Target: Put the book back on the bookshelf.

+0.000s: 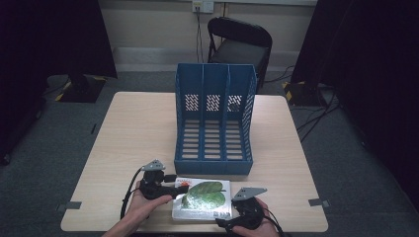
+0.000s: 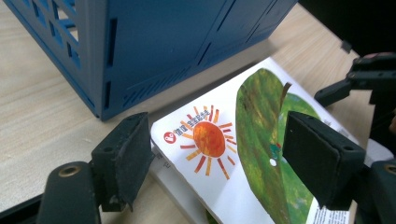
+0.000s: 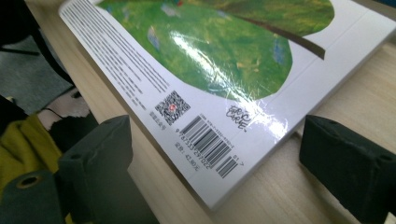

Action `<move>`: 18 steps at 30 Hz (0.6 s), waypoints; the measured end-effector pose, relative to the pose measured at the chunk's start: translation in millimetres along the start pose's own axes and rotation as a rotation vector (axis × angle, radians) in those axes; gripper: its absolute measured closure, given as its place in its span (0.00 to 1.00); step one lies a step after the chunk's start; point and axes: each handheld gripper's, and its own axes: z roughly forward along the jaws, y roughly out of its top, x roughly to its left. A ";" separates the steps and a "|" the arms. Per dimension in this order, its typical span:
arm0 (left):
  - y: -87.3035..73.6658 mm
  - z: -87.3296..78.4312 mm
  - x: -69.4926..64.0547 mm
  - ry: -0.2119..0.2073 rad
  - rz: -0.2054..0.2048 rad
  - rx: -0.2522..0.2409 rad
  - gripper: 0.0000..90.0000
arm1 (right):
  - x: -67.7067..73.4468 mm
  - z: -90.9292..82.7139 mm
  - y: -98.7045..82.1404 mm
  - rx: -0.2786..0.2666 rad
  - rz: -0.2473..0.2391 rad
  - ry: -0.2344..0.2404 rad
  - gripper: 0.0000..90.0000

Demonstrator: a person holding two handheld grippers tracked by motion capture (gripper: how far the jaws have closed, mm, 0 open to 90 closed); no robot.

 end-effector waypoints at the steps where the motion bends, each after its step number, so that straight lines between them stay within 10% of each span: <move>1: 0.5 -0.8 -1.0 -0.006 -0.005 -0.012 0.25 | 2.1 1.9 -1.1 0.006 -0.019 -0.017 0.09; 18: 3.6 -7.7 -11.7 0.002 -0.018 -0.058 0.21 | 15.3 8.7 -3.2 0.015 -0.101 -0.138 0.09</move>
